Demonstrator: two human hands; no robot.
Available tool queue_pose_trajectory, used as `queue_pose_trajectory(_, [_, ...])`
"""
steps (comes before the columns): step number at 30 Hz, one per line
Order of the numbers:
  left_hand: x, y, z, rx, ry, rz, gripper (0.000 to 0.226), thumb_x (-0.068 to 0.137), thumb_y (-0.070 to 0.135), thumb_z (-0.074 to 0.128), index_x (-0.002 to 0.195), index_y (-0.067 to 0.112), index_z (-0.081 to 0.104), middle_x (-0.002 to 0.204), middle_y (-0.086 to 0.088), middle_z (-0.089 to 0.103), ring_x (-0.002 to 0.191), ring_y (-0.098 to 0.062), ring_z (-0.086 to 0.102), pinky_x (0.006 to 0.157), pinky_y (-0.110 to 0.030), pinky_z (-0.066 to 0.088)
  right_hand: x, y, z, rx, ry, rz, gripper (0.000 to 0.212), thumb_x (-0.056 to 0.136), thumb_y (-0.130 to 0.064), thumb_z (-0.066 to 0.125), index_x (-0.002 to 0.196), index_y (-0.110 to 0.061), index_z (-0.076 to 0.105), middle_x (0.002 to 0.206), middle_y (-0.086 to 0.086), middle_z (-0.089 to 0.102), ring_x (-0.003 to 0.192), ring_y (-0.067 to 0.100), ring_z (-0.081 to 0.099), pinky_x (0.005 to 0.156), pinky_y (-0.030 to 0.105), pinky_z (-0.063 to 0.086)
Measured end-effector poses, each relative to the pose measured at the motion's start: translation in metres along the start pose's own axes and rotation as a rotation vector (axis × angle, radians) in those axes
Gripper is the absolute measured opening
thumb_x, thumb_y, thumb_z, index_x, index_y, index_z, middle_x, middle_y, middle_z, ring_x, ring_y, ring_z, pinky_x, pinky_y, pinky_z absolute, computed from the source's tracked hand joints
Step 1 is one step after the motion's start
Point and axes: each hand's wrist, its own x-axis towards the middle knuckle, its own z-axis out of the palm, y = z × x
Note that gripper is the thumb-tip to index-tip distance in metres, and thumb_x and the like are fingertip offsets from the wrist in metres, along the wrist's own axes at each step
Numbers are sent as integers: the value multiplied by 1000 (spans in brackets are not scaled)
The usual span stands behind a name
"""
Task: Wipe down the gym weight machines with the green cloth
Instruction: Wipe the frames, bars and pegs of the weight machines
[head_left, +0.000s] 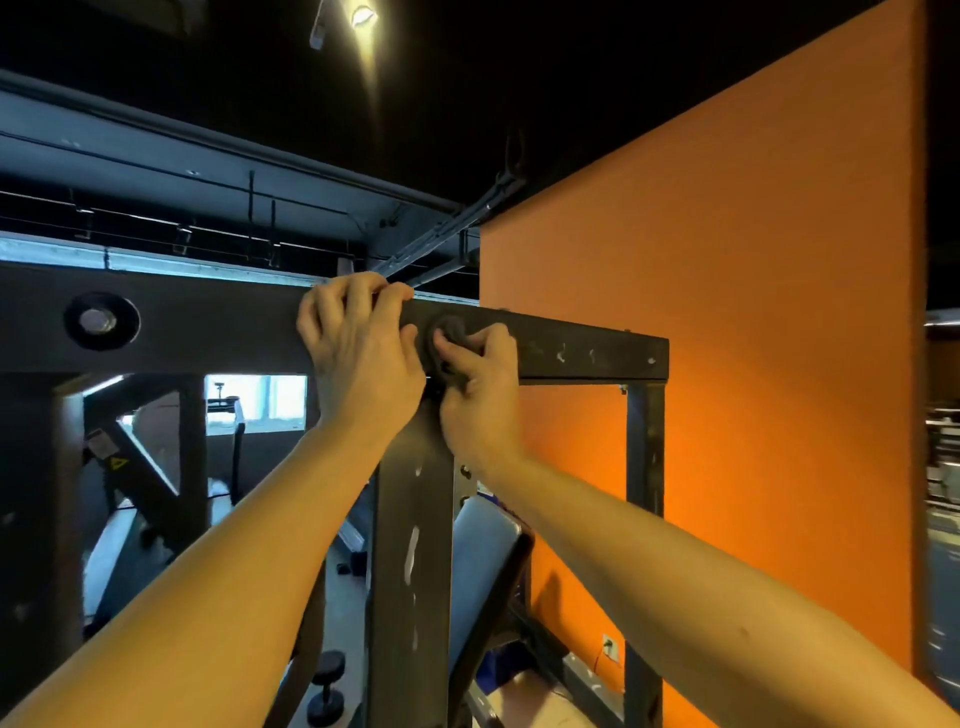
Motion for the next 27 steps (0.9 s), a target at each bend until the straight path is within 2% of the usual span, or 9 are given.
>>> queue_pose_trajectory(3, [0,-3,2,13,6,12,39,88,23,66,126,18,62,130,-8,54,129,-34,41,112,-53,28,4,21,-8,3,8,-55,52,78,14,56,123,-7,72,104,2,44,101,15,44,92,18,41])
queue_pose_trajectory(8, [1,-3,-2,33,-33,30,40,89,23,68,128,18,62,131,-7,55,130,-32,42,114,-52,28,12,63,-29,-3,129,306,45,90,15,51,122,-10,71,108,-1,43,97,4,49,96,29,51])
queue_pose_trajectory(10, [1,1,-9,49,-56,32,40,90,23,68,129,17,62,131,-7,55,130,-33,42,115,-51,27,24,62,-42,-77,98,424,37,96,9,51,114,-16,72,115,4,47,97,10,53,95,26,52])
queue_pose_trajectory(12, [3,4,-18,69,-103,37,43,89,23,69,131,17,61,133,-8,54,132,-33,41,115,-51,26,31,52,-58,-187,2,495,36,99,4,51,116,-18,74,120,4,55,106,20,57,99,38,51])
queue_pose_trajectory(15, [1,8,-28,98,-197,42,52,88,28,72,136,16,58,141,-9,49,137,-33,36,118,-52,22,33,28,-81,-185,-140,505,33,102,2,50,120,-12,74,125,9,64,112,25,60,89,37,51])
queue_pose_trajectory(18, [-7,25,-38,7,-254,82,54,89,34,71,138,19,57,150,-6,42,142,-30,29,120,-51,16,24,4,-99,25,-207,557,35,104,0,52,100,-25,75,121,16,65,100,33,67,70,35,55])
queue_pose_trajectory(20, [-12,40,-40,-101,-325,101,52,92,36,67,141,22,54,151,-1,40,142,-26,26,119,-47,16,22,-7,-107,55,-249,502,38,101,1,55,95,-31,74,116,12,68,102,28,67,80,38,57])
queue_pose_trajectory(22, [-14,54,-39,-225,-418,39,52,94,38,64,143,26,52,149,4,43,139,-22,28,115,-44,19,20,-12,-116,93,-288,458,32,98,4,59,99,-24,75,103,1,73,96,11,69,83,26,56])
queue_pose_trajectory(27, [-20,77,-31,-388,-652,-109,21,99,39,59,114,29,70,114,2,67,122,-23,48,102,-42,31,11,-5,-136,62,-303,402,20,93,1,67,99,-15,77,89,-4,74,79,-1,68,72,16,52])
